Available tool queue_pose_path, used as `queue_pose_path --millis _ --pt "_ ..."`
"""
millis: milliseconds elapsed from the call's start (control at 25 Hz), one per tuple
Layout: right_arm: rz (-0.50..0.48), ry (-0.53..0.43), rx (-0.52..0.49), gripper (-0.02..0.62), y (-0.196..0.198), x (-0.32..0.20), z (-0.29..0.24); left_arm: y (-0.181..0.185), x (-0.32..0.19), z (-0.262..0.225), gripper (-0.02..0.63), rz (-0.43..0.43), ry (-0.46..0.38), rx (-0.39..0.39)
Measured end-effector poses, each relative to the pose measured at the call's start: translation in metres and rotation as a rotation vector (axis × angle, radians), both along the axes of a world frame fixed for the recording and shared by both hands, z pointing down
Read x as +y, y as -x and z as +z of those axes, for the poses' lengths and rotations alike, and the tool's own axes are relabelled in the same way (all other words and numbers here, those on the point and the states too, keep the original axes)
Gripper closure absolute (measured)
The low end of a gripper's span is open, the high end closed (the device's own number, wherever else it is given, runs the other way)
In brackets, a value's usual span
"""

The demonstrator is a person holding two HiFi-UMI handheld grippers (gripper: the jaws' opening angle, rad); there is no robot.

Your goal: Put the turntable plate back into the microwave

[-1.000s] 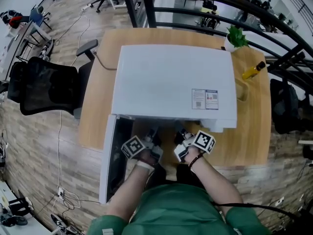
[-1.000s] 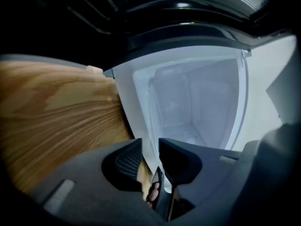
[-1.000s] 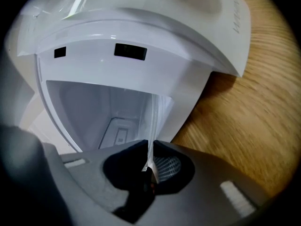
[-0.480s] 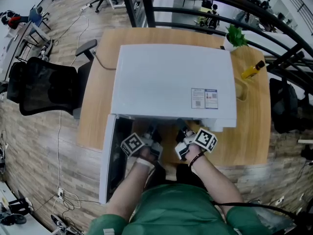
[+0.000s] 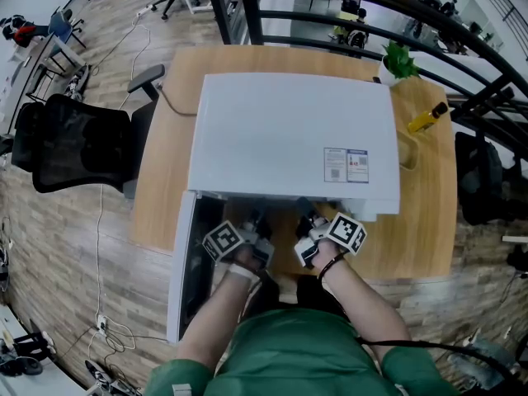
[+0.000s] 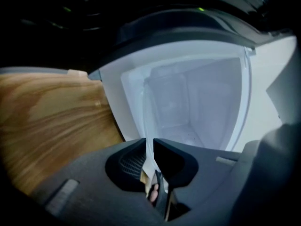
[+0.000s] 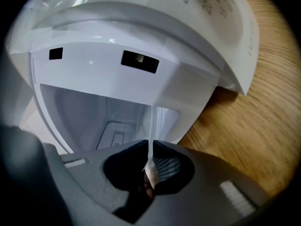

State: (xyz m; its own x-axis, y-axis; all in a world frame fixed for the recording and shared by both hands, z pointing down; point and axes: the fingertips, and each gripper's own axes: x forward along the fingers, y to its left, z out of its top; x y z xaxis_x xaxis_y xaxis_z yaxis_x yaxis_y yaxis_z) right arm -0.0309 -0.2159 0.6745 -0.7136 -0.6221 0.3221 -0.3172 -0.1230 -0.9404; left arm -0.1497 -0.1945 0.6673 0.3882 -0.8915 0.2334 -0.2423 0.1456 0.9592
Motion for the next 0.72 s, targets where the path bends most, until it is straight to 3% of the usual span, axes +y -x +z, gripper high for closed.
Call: queue_pose_path --millis 200,320,480,720 --pt "0.003 0.004 0.004 0.561 -0.001 -0.001 0.0 -0.015 0.009 -0.003 0.56 0.011 -0.002 0.047" --pt "-0.009 -0.017 0.015 0.558 -0.001 -0.003 -0.002 -0.014 0.008 0.001 0.572 0.012 0.011 0.036" --pt "-0.071 -0.048 0.031 0.491 0.01 0.004 -0.007 -0.009 0.007 0.002 0.577 -0.026 0.008 0.068" --pt "-0.092 -0.014 0.041 0.555 0.023 0.01 -0.002 -0.01 0.007 0.0 0.578 -0.036 0.015 0.079"
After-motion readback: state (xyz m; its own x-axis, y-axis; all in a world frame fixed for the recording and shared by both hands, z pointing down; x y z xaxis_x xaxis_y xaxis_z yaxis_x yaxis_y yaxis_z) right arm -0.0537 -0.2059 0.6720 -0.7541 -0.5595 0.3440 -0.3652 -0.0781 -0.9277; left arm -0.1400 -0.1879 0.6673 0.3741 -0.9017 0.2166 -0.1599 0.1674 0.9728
